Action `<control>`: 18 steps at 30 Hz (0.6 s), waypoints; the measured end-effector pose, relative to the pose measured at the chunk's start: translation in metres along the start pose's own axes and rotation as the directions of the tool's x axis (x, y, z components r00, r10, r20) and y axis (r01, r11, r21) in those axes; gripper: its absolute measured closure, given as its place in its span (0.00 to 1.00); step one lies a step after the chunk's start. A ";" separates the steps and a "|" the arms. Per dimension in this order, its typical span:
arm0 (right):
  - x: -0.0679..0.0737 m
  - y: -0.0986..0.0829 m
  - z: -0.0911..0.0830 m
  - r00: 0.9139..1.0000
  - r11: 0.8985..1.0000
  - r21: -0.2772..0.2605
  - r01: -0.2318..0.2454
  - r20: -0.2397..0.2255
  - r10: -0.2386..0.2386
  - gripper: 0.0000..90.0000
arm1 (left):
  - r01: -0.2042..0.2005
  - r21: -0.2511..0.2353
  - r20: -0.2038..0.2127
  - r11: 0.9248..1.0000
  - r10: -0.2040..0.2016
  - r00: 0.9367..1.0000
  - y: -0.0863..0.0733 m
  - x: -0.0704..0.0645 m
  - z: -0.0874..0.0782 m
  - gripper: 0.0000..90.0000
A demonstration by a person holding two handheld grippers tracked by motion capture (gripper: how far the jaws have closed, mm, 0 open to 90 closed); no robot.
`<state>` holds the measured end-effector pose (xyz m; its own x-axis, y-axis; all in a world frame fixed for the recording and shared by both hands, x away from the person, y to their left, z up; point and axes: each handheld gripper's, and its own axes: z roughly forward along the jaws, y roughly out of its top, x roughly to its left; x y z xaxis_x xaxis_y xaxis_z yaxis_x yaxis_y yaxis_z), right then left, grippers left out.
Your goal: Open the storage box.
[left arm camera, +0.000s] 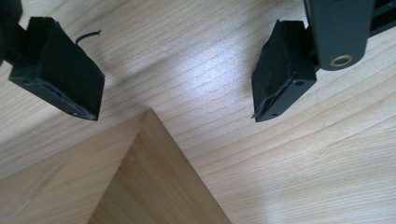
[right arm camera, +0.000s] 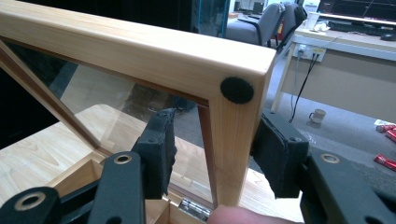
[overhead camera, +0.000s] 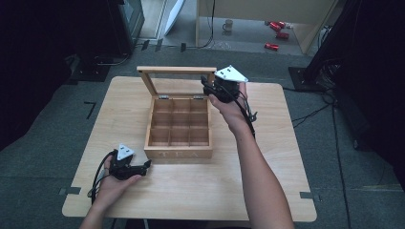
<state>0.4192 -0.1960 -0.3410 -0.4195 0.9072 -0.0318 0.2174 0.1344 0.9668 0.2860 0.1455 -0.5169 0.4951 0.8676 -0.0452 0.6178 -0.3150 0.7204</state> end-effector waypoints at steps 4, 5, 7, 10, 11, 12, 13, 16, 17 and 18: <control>-0.001 0.004 0.006 1.000 1.000 0.004 -0.011 0.014 0.011 0.57 | -0.001 0.000 -0.001 1.000 0.001 1.000 0.000 0.000 0.000 0.20; -0.002 0.005 0.007 1.000 1.000 0.005 -0.012 0.017 0.011 0.57 | -0.001 0.000 0.000 1.000 0.001 1.000 0.000 0.000 0.000 0.20; -0.003 0.006 0.010 1.000 1.000 0.003 -0.017 0.024 0.017 0.58 | -0.001 0.000 0.001 1.000 0.001 1.000 0.000 0.000 0.000 0.20; -0.006 0.008 0.015 0.999 1.000 -0.006 -0.028 0.024 0.028 0.60 | -0.002 0.001 0.006 1.000 0.002 1.000 0.000 0.000 0.000 0.20; -0.008 0.008 0.016 0.999 0.999 -0.009 -0.034 0.023 0.035 0.60 | -0.001 0.000 0.008 1.000 0.001 1.000 0.000 0.000 0.000 0.20; -0.009 0.008 0.018 0.999 0.999 -0.011 -0.039 0.022 0.040 0.60 | 0.001 -0.001 0.009 1.000 -0.001 1.000 0.000 0.000 0.000 0.20; -0.010 0.009 0.020 0.999 0.999 -0.012 -0.043 0.023 0.044 0.61 | 0.000 -0.001 0.010 1.000 0.000 1.000 0.000 0.000 0.000 0.20; -0.013 0.011 0.025 0.998 0.998 -0.013 -0.057 0.030 0.057 0.62 | 0.001 -0.001 0.012 1.000 -0.001 1.000 0.000 0.000 0.000 0.20; -0.014 0.012 0.027 0.997 0.998 -0.014 -0.064 0.032 0.064 0.62 | 0.002 -0.002 0.012 1.000 -0.002 1.000 0.000 0.000 0.000 0.20; -0.014 0.013 0.029 0.997 0.997 -0.016 -0.071 0.034 0.072 0.62 | 0.002 -0.002 0.012 1.000 -0.002 1.000 0.000 0.000 0.000 0.20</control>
<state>0.4532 -0.1959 -0.3358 -0.3729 0.9274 0.0290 0.2325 0.0632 0.9705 0.2866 0.1454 -0.5169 0.5013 0.8635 -0.0553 0.6177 -0.3124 0.7217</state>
